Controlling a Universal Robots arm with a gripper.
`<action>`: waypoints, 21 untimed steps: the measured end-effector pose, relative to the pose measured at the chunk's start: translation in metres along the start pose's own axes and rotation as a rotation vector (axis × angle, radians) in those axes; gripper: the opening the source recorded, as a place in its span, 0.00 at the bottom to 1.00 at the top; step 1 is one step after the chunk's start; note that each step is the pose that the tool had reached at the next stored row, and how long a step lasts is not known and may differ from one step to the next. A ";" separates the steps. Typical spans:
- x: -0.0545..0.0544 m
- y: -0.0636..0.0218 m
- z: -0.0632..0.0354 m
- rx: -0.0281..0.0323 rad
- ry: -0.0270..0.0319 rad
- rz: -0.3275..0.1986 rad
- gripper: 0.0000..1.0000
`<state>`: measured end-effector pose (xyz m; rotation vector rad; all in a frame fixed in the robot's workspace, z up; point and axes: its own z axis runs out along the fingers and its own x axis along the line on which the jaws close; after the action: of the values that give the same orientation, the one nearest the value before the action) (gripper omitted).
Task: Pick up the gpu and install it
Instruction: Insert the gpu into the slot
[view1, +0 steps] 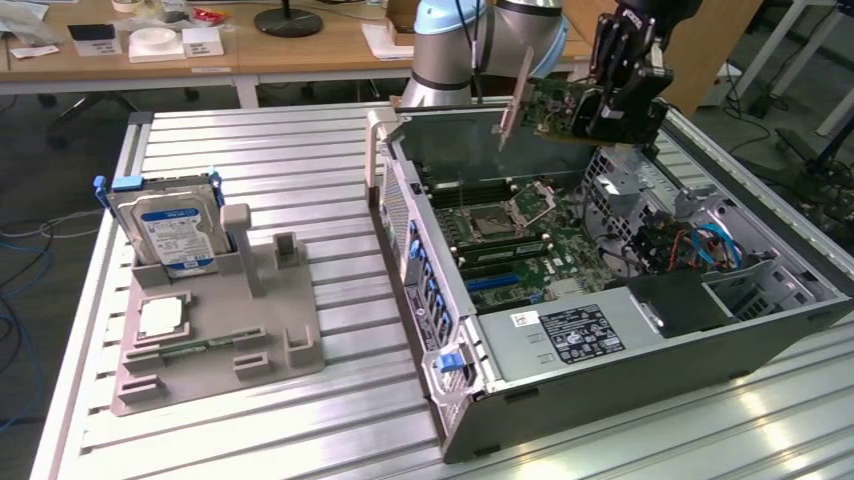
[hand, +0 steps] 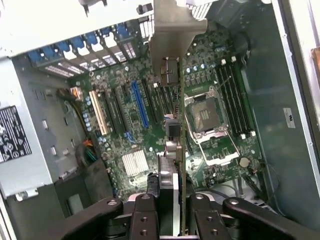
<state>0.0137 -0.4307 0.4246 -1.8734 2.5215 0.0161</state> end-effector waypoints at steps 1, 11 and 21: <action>0.000 0.0000 0.0004 -0.0001 -0.0017 -0.013 0.28; 0.000 0.0000 0.0073 0.0027 -0.0058 -0.168 0.28; 0.000 -0.0003 0.0220 0.0011 -0.0130 -0.253 0.28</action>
<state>0.0139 -0.4305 0.4026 -2.1675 2.2564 0.0265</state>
